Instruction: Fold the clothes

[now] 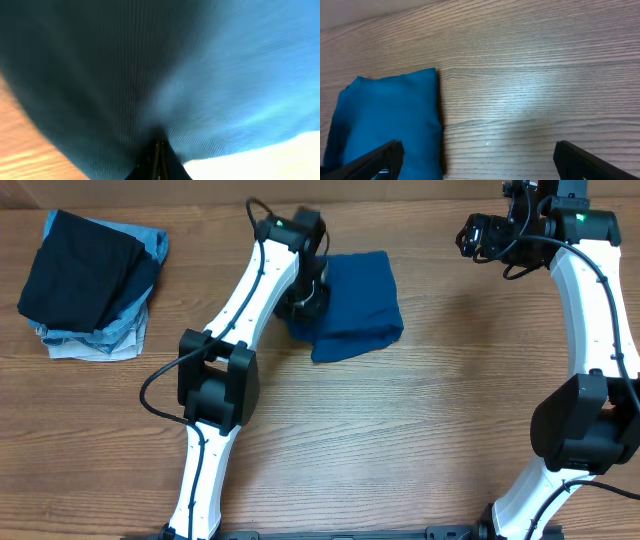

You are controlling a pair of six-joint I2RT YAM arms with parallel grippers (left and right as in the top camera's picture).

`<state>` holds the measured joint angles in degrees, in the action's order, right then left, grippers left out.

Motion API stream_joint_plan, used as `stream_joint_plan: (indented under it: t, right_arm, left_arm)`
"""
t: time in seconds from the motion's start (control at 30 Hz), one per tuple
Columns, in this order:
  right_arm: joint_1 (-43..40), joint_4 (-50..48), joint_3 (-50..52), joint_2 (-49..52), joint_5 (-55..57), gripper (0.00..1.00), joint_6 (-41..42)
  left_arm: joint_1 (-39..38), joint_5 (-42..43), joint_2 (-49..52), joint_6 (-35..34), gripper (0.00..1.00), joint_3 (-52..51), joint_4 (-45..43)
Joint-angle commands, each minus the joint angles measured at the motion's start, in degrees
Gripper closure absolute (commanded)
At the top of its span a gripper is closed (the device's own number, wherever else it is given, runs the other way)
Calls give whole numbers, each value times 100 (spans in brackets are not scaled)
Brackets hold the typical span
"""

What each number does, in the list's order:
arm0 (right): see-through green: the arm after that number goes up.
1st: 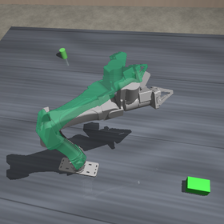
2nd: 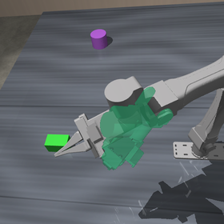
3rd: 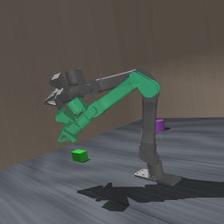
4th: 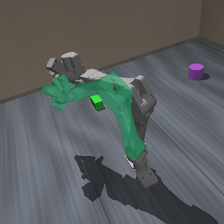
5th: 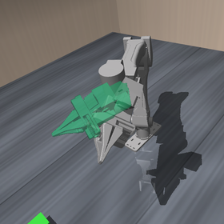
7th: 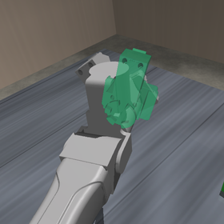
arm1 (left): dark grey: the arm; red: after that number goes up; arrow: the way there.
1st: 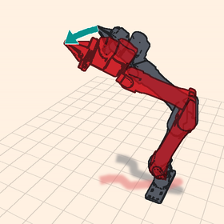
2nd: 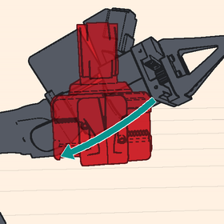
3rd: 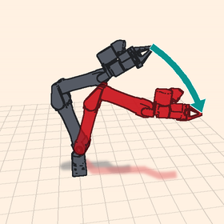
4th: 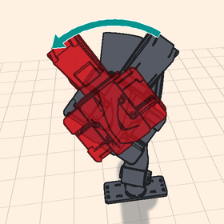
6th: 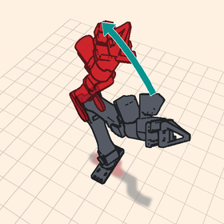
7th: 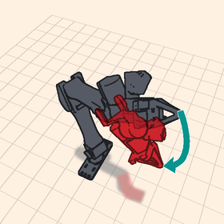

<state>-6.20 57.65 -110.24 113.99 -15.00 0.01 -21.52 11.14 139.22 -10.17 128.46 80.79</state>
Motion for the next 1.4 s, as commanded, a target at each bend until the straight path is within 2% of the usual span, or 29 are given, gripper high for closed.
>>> stream_joint_plan:
  t: [0.0, 0.07, 0.17, 0.27, 0.37, 0.47, 0.63, 0.73, 0.9, 1.0, 1.13, 1.2, 1.3, 1.37]
  right_arm:
    - [17, -26, -79, -94, 17, 0, 24]
    - [17, -26, -79, -94, 17, 0, 24]
    - [17, -26, -79, -94, 17, 0, 24]
    - [17, -26, -79, -94, 17, 0, 24]
    - [17, -26, -79, -94, 17, 0, 24]
    - [17, -26, -79, -94, 17, 0, 24]
    - [17, -28, -79, -94, 20, 0, 24]
    - [17, -26, -79, -94, 17, 0, 24]
    - [17, -26, -79, -94, 17, 0, 24]
    - [17, -26, -79, -94, 20, 0, 24]
    - [17, -28, -79, -94, 17, 0, 24]
    - [17, -28, -79, -94, 17, 0, 24]
    - [17, -26, -79, -94, 20, 0, 24]
    - [17, -28, -79, -94, 17, 0, 24]
  left_arm:
    - [-46, 184, 28, -85, 95, -896, -219]
    - [-68, 181, 28, -103, 96, -1484, -680]
    - [-63, 184, 17, -103, 96, -1526, -870]
    - [-68, 205, 15, -105, 96, -667, -197]
    - [-114, 205, 4, -103, 96, 933, 861]
    - [-271, 181, 4, -107, 96, 1714, 708]
    - [-640, 179, 24, -146, 96, 1071, -640]
    - [-883, 90, 31, -262, 96, -168, -1753]
    - [-1054, 186, 31, -267, 96, -957, -1987]
    - [-992, 184, 26, -264, 96, -463, -1971]
    - [-682, 155, 24, -269, 96, 1493, -1322]
    - [-483, -184, 24, -269, 95, 2079, -1241]
    - [-168, -1176, 68, -267, 94, 2033, -1244]
    - [-33, -1292, 175, -267, 94, 1834, -1274]
